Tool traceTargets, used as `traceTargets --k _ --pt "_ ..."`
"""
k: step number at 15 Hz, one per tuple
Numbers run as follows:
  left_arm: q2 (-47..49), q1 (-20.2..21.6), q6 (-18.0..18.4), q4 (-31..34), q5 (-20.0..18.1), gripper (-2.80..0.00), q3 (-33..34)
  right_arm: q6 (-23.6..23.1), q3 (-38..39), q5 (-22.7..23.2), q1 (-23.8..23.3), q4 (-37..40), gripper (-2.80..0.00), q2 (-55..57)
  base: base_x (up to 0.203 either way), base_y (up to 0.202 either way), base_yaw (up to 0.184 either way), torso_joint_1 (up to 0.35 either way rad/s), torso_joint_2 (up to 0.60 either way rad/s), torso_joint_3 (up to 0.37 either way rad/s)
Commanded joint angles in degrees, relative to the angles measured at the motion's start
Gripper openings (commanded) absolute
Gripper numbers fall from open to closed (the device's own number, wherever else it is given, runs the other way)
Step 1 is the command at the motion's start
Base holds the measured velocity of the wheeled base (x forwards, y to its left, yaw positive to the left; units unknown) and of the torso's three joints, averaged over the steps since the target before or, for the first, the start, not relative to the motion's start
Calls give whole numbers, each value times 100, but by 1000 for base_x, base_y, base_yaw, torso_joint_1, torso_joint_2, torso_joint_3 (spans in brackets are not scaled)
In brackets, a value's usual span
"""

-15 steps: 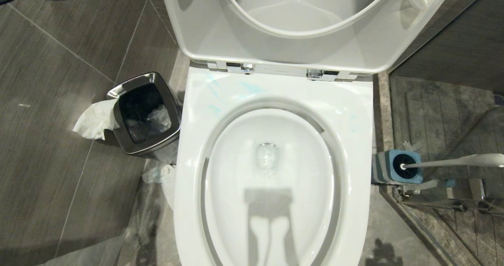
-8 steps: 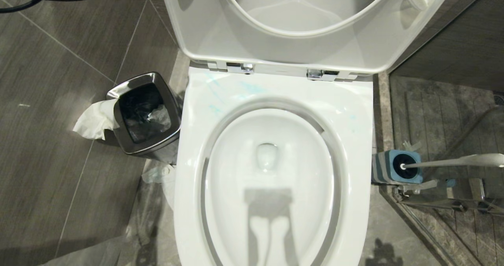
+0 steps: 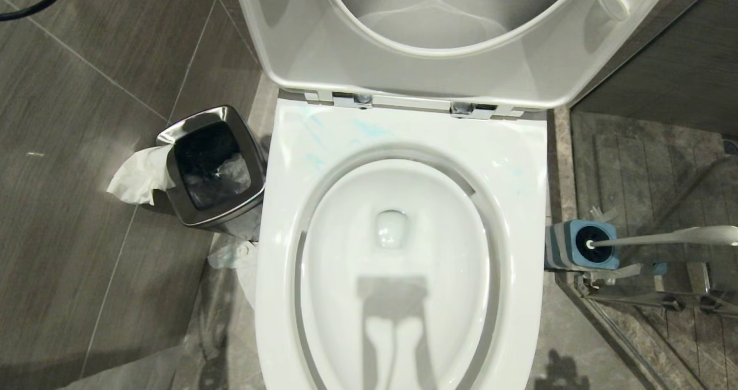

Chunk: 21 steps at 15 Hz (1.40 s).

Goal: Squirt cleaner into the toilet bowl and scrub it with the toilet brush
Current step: Close the toilet lid

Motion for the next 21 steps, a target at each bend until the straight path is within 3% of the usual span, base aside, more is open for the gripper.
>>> traceTargets --k 1,5,10,21 --pt "-264 1 -127 115 -219 -280 221 -1 1 1 1 -2 -280 5 0 0 0 0 0 0" --pt "-735 2 -500 329 -615 -280 753 2 1 1 1 -2 -280 5 0 0 0 0 0 0" --pt "-1169 2 -555 371 -628 -280 1320 -2 1 1 1 -2 -280 5 0 0 0 0 0 0" --pt "-1507 -32 -539 888 -713 -280 1421 1 1 1 1 -2 -280 5 0 0 0 1 2 103"
